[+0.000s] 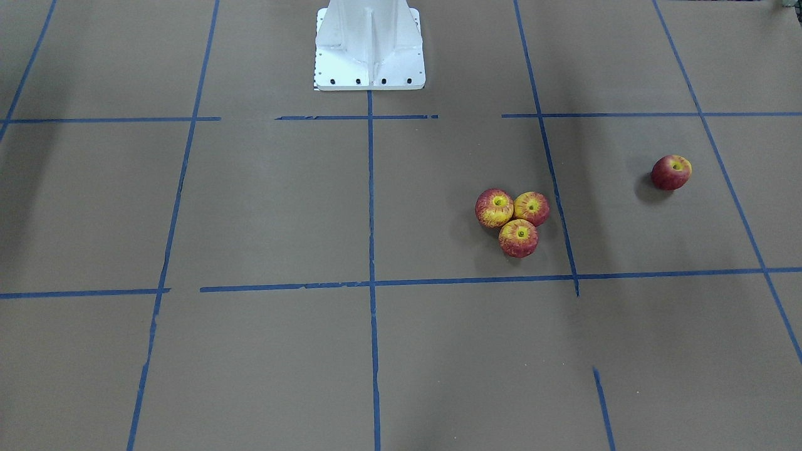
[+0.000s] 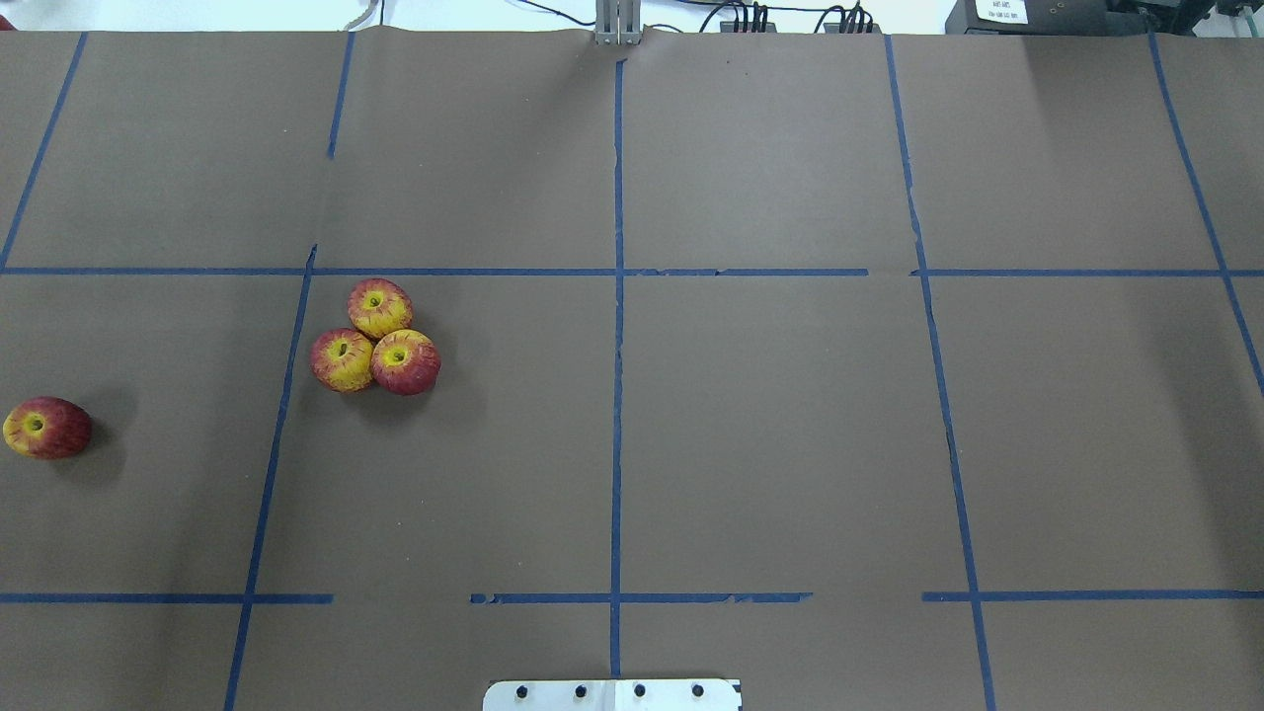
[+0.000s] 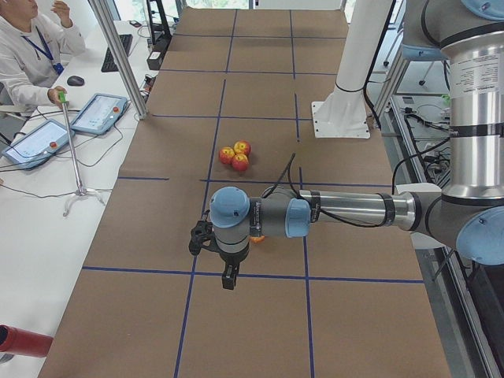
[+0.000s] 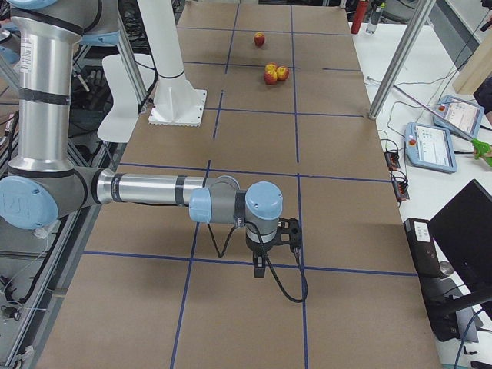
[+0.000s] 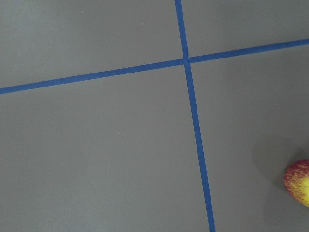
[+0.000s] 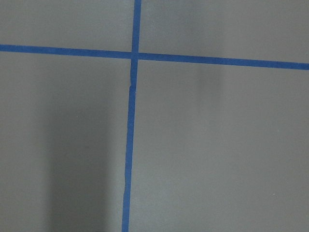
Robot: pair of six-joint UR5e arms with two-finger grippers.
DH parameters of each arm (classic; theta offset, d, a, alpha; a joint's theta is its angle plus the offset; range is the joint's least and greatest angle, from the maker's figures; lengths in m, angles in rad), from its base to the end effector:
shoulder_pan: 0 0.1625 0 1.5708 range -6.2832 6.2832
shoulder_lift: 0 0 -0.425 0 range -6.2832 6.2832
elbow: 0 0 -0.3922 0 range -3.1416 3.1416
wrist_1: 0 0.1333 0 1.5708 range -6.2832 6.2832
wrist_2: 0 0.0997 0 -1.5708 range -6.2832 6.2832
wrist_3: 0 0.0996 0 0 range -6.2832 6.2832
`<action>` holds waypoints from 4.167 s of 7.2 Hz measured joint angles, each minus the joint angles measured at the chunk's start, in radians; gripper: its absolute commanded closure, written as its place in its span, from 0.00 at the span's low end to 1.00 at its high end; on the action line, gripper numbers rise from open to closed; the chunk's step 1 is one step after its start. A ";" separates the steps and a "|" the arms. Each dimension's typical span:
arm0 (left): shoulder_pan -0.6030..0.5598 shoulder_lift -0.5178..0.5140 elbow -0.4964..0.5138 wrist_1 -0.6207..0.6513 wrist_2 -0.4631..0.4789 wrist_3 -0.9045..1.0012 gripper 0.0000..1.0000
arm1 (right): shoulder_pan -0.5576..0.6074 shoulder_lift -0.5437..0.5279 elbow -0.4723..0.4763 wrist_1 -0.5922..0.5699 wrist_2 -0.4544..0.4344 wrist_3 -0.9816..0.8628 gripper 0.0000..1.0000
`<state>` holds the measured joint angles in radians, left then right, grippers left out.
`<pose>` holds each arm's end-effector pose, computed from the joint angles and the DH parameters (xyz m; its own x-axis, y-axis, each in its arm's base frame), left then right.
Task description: Stack apples
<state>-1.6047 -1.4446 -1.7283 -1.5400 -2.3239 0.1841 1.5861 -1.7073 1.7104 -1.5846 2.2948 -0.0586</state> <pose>-0.0800 -0.4358 0.6445 0.7230 0.1590 -0.6723 -0.1002 0.9870 0.1257 0.0739 -0.4322 0.6580 0.7486 -0.0400 0.6618 0.0286 0.9992 0.0281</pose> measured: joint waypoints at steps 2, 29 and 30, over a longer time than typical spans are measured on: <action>0.008 -0.006 -0.011 0.017 -0.016 0.001 0.00 | 0.000 0.000 0.000 0.000 0.000 0.000 0.00; 0.674 -0.008 -0.141 -0.444 0.128 -0.790 1.00 | 0.000 0.000 0.000 0.000 0.000 0.000 0.00; 0.675 -0.082 -0.174 -0.410 0.103 -0.874 1.00 | 0.000 0.000 0.000 0.000 0.000 0.000 0.00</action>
<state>-0.9293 -1.5271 -1.9021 -1.9502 -2.2208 -0.6897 1.5861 -1.7073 1.7104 -1.5846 2.2949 -0.0584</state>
